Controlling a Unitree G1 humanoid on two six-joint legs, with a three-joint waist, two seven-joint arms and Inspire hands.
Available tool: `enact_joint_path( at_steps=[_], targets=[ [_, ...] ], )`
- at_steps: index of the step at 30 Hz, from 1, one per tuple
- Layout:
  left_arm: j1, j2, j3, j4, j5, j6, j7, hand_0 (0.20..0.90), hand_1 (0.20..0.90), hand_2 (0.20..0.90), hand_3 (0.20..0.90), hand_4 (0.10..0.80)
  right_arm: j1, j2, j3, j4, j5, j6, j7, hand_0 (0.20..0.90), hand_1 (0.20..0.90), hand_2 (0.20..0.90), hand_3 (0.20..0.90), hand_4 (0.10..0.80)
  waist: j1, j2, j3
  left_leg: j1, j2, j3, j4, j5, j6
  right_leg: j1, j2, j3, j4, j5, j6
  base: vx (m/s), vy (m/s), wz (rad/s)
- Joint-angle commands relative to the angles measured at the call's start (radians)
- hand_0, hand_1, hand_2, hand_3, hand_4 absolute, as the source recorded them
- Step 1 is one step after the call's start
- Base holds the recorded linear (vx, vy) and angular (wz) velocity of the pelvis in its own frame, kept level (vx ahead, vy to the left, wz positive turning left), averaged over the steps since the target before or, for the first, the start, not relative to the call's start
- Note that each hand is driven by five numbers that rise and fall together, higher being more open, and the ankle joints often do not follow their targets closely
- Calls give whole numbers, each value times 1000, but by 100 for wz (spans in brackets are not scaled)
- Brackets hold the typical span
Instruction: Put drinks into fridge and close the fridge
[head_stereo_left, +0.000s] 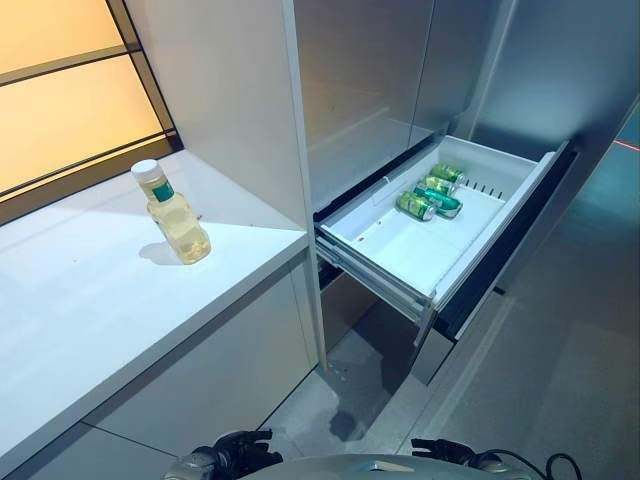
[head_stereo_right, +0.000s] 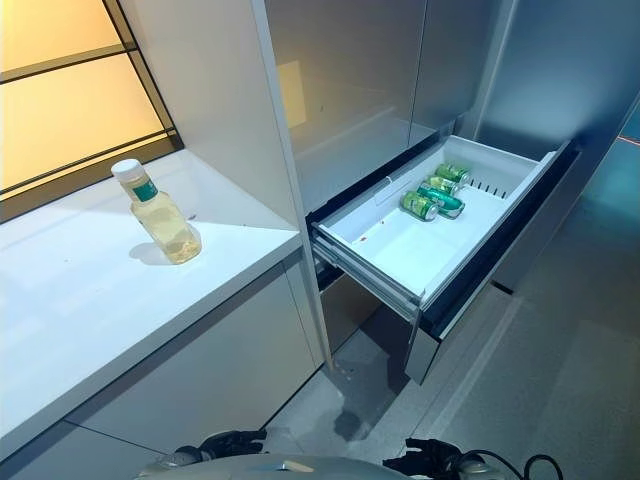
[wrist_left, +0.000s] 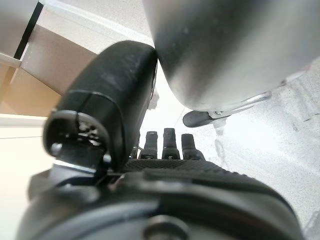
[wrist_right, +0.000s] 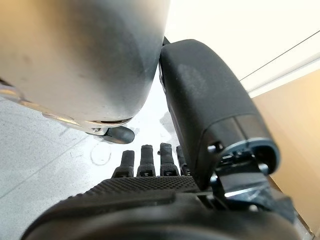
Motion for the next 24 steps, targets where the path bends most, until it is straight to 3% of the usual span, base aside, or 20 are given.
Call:
enact_joint_path(
  at_steps=[1, 4, 10, 15, 19, 22, 24],
  targets=[
    [-22, -20, -22, 66, 8, -11, 3, 900, 900, 900, 900, 800, -23, 1, 43, 84, -40, -9, 10, 900, 900, 900, 900, 800, 16, -11, 18, 17, -34, 59, 53, -128, 34, -19, -30, -18, 64, -46, 66, 0, 0, 0],
    [-23, -22, -18, 67, 3, -29, 50, 900, 900, 900, 900, 800, -24, 3, 45, 81, -41, -6, 9, 900, 900, 900, 900, 800, 15, -11, 19, 19, -33, 61, 52, -127, 34, -19, -29, -16, 64, -46, 66, 0, 0, 0],
    [-50, -8, -9, 35, -8, -138, 137, 900, 900, 900, 900, 800, -35, -4, 52, 90, -32, -7, 14, 900, 900, 900, 900, 800, 14, -6, 17, 18, -31, 61, 48, -123, 31, -20, -27, -17, 64, -47, 66, 0, 0, 0],
    [-104, 5, -35, -61, -41, -212, 82, 900, 900, 900, 900, 800, -63, -8, 51, 153, -24, -47, -9, 900, 900, 900, 900, 800, 18, 16, 18, 17, -35, 58, 51, -122, 29, -17, -31, -23, 64, -46, 66, 3, 37, 1],
    [-135, 38, -99, -224, -42, -182, -134, 900, 900, 900, 900, 800, -59, -25, 38, 200, -50, -94, -9, 900, 900, 900, 900, 800, 14, 40, 14, 19, -37, 62, 46, -120, 30, -17, -37, -25, 63, -44, 75, 10, 61, 3],
    [-164, 97, -142, -386, -82, -74, -353, 900, 900, 900, 900, 800, -55, -36, 44, 202, -59, -101, -9, 900, 900, 900, 900, 800, 8, 53, 15, 23, -36, 64, 38, -117, 28, -18, -37, -21, 64, -43, 81, 0, 47, 0],
    [-215, 181, -152, -566, -183, 56, -548, 900, 900, 900, 900, 800, -53, -48, 51, 207, -58, -114, -8, 900, 900, 900, 900, 800, 3, 62, 17, 25, -35, 65, 34, -117, 25, -20, -39, -16, 66, -42, 87, -16, 41, -1]
  ],
)
